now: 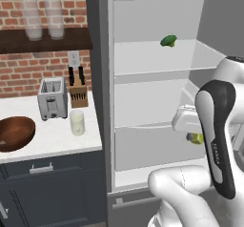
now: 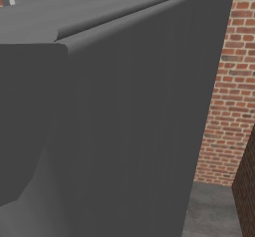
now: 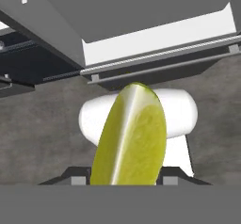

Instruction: Grab a lemon wedge from the fridge and one ice cube from the ice bowl, and put them in the glass of lemonade.

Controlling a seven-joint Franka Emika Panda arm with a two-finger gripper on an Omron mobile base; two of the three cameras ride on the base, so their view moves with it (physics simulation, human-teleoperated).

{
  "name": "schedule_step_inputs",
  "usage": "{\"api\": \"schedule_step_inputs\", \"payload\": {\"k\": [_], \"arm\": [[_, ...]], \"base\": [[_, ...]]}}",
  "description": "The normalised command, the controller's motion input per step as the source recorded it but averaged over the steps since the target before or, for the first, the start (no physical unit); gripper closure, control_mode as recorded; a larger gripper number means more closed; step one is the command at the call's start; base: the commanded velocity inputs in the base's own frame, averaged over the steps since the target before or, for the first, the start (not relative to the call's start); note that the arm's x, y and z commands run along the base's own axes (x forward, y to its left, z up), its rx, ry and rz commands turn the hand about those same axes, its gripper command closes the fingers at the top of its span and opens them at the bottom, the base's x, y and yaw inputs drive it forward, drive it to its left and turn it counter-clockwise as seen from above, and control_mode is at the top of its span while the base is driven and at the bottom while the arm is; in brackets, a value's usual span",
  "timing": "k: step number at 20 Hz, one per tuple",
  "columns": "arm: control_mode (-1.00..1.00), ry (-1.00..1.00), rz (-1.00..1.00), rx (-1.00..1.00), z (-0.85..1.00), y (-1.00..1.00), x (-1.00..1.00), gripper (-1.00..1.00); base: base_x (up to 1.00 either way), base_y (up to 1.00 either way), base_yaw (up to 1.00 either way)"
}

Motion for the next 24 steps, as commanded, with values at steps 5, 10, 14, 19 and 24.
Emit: {"api": "schedule_step_inputs", "payload": {"k": [5,10,14,19,24], "arm": [[1.00,0.06,0.00,0.00,-0.11,0.02,-0.11,1.00],[1.00,0.00,0.00,0.00,0.00,0.00,0.00,1.00],[1.00,0.00,0.00,0.00,0.00,0.00,0.00,1.00],[1.00,0.00,0.00,0.00,0.00,0.00,0.00,1.00],[1.00,0.00,0.00,0.00,0.00,0.00,0.00,1.00]], "base": [[-0.11,0.06,0.00],[-0.46,0.65,0.00],[-0.14,1.00,0.00],[0.36,1.00,-0.29],[0.67,0.70,-0.43]]}}
